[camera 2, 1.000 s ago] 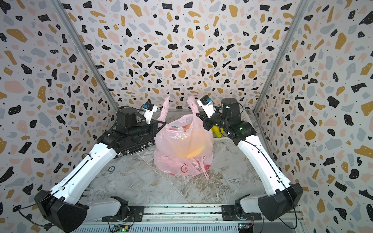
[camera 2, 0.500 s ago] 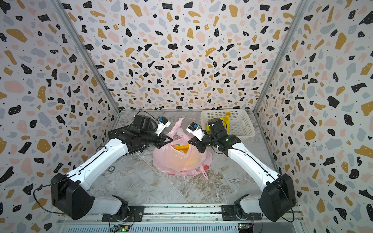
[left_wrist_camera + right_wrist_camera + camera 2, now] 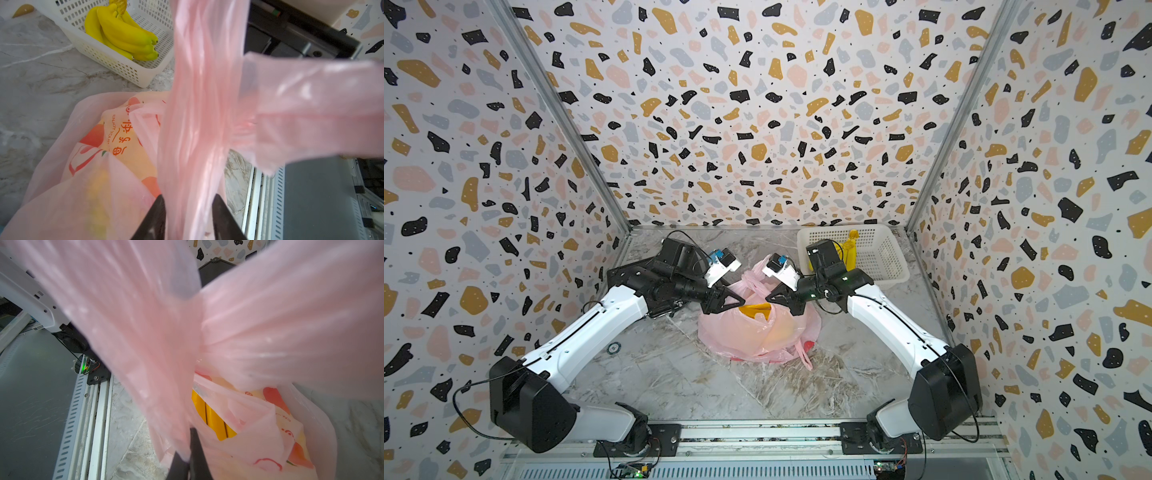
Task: Place the banana into a plastic bag & tie a knot
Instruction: Adjust the plastic bag.
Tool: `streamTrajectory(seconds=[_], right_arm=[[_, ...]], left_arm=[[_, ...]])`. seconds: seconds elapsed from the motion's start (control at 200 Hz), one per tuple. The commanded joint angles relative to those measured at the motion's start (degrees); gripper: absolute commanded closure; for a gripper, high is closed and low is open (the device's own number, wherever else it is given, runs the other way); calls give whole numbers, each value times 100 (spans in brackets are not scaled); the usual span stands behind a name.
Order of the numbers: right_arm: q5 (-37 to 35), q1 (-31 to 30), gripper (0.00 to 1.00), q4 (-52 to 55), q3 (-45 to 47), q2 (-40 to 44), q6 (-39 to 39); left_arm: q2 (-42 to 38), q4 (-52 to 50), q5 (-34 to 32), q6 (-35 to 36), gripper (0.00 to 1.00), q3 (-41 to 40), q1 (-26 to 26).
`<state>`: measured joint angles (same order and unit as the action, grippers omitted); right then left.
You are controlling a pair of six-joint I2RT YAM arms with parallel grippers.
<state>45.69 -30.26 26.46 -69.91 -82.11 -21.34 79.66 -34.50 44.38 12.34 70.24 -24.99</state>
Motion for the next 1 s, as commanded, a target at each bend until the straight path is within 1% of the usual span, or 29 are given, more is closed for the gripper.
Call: streamTrajectory(seconds=[0.0, 0.075, 0.175, 0.315, 0.521, 0.896, 0.996], right_arm=[[185, -24, 100, 265, -327, 10, -89], [168, -24, 100, 345, -424, -55, -88], [153, -30, 100, 411, -534, -142, -80], [147, -24, 100, 536, -678, -261, -84], [210, -66, 100, 680, -809, -376, -135], [209, -112, 100, 1031, -940, -407, -359], [179, -114, 100, 1100, -970, -411, -401]], left_arm=[[-161, 140, 193, 168, 55, -21, -13], [-180, 161, 218, 174, 45, -19, -12], [-213, 222, 216, 183, 35, -22, -13], [-214, 222, 222, 226, 28, 64, -6], [-115, 256, 447, 257, 25, 258, -6], [187, 183, 699, 278, 25, 617, -6], [273, 97, 772, 388, 24, 763, -6]])
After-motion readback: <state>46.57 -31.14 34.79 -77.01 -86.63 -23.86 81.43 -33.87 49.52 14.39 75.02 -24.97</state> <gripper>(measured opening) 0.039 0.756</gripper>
